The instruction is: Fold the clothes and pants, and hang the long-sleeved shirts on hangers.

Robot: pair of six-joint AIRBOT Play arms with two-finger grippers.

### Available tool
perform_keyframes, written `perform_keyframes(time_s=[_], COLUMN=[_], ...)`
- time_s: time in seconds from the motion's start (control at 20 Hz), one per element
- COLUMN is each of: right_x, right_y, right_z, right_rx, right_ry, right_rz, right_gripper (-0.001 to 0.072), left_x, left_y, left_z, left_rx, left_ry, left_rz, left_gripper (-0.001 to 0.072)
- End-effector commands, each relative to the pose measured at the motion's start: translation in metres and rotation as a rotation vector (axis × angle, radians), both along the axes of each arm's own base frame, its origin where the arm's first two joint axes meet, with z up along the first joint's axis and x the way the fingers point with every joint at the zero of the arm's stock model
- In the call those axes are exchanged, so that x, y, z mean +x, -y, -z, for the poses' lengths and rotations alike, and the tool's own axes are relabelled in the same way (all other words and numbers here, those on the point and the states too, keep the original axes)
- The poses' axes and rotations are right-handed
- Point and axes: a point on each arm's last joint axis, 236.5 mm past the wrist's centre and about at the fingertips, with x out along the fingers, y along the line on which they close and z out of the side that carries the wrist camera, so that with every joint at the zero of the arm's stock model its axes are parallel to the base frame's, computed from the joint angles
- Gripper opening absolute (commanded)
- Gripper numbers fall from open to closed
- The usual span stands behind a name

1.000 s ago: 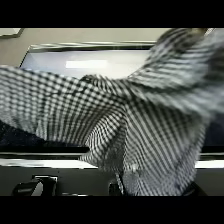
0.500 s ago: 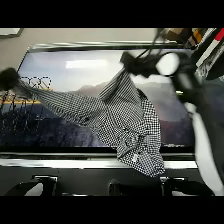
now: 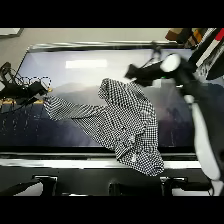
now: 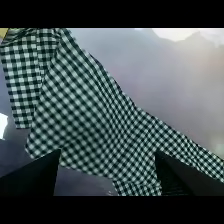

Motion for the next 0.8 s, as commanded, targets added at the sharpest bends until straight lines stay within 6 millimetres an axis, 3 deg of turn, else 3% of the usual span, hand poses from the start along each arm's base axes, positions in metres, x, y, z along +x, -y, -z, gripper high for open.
perform_keyframes(time_s=[0.0, 0.1, 0.15, 0.2, 0.4, 0.5, 0.75], right_x=[-0.059, -0.107, -0.137, -0.167, -0.281, -0.324, -0.388], right_y=[0.124, 0.185, 0.204, 0.212, 0.177, 0.159, 0.13], right_z=[-0.045, -0.045, -0.032, -0.013, 0.068, 0.099, 0.159], right_rx=[-0.243, -0.33, -0.323, -0.286, -0.111, -0.077, -0.011], right_ry=[0.012, -0.045, -0.107, -0.167, -0.439, -0.544, -0.765], right_rz=[0.047, 0.125, 0.178, 0.221, 0.293, 0.311, 0.307], right_gripper=[0.0562, 0.0562, 0.0563, 0.0563, 0.0562, 0.0562, 0.0563], left_x=[-0.023, -0.042, -0.053, -0.064, -0.115, -0.137, -0.163], left_y=[-0.008, -0.013, -0.008, 0.003, 0.07, 0.096, 0.14], left_z=[-0.011, -0.012, -0.005, 0.004, 0.053, 0.077, 0.105], left_rx=[-0.028, -0.059, -0.104, -0.161, -0.384, -0.402, -0.401], left_ry=[-0.028, -0.02, -0.021, -0.031, -0.157, -0.237, -0.314], left_rz=[0.018, 0.005, -0.001, 0.004, 0.063, 0.111, 0.166], left_gripper=[0.0669, 0.0668, 0.0668, 0.0668, 0.0668, 0.0668, 0.0669])
